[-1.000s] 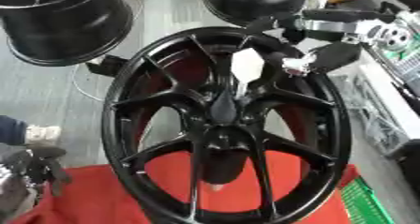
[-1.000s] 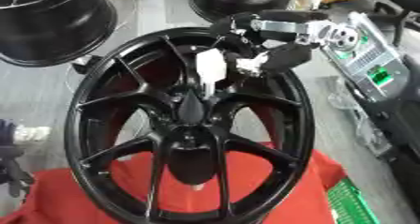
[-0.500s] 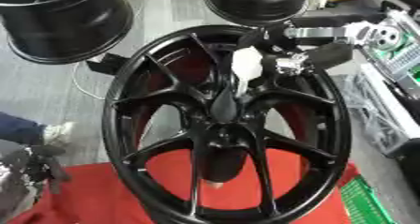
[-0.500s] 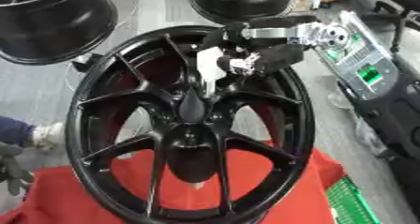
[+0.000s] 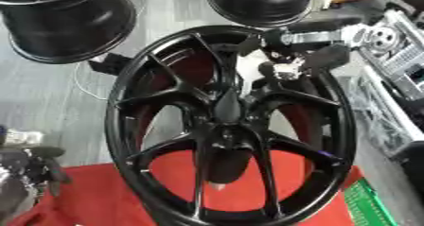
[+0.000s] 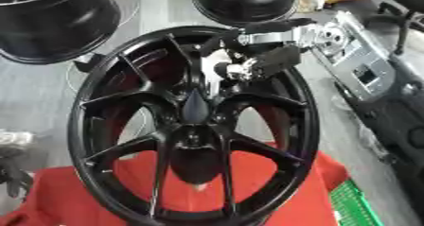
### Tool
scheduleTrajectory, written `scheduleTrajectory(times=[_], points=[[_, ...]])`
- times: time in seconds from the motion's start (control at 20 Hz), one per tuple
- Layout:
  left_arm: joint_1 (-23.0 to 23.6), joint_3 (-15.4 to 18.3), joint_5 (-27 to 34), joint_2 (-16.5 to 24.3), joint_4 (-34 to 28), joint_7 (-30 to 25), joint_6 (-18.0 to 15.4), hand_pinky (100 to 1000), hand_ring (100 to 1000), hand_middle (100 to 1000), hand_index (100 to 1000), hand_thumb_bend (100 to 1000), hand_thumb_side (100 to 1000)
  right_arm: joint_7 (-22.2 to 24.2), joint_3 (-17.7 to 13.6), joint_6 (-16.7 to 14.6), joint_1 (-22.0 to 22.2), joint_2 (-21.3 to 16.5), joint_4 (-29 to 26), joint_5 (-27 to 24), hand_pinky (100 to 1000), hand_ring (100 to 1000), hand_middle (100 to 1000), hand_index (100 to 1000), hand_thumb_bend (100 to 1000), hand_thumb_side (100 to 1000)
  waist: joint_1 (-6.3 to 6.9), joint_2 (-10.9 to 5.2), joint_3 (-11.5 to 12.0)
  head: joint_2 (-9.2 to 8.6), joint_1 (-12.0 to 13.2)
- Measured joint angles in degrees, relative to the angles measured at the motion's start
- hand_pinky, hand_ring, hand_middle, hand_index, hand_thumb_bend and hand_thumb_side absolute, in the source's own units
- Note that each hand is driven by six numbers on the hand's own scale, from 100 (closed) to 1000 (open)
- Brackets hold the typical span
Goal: Pull the pin out of the wheel hub.
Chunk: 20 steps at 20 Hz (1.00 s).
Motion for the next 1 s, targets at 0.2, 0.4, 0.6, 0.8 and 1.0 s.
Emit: scheduleTrajectory(times=[0.2, 0.4, 0.6, 0.8, 1.0], points=[[0.0, 0.0, 0.0, 0.0, 0.0, -0.03, 0.03, 609, 376, 462, 768, 100, 918, -0.32, 0.0, -0.34, -0.01, 0.01, -0.01, 1.59, 354, 432, 992, 961, 100, 712, -0.01, 0.0, 0.16, 0.2, 0.0], [0.0, 0.0, 0.0, 0.0, 0.0, -0.03, 0.03, 609, 376, 462, 768, 100, 918, -1.2, -0.01, -0.91, -0.02, 0.06, 0.03, 3.16, 356, 435, 999, 971, 100, 621, -0.02, 0.0, 0.45, 0.4, 0.0], [0.0, 0.0, 0.0, 0.0, 0.0, -0.03, 0.03, 609, 372, 458, 768, 100, 918, -3.04, -0.07, -1.62, -0.02, 0.13, 0.38, 4.58, 356, 442, 1000, 986, 100, 408, -0.02, 0.0, 0.47, 0.41, -0.01], [0.0, 0.0, 0.0, 0.0, 0.0, -0.03, 0.03, 609, 369, 456, 768, 100, 917, -6.25, -0.4, -2.36, -0.05, 0.28, 0.81, 5.49, 354, 444, 1000, 993, 100, 283, -0.01, 0.0, 0.56, 0.43, -0.01], [-0.01, -0.01, 0.0, 0.0, 0.0, -0.03, 0.03, 609, 369, 455, 768, 100, 917, -9.07, -0.47, -2.92, -0.14, 0.5, 1.4, 6.11, 351, 445, 1000, 997, 100, 223, -0.01, 0.0, 0.81, 0.44, -0.03]])
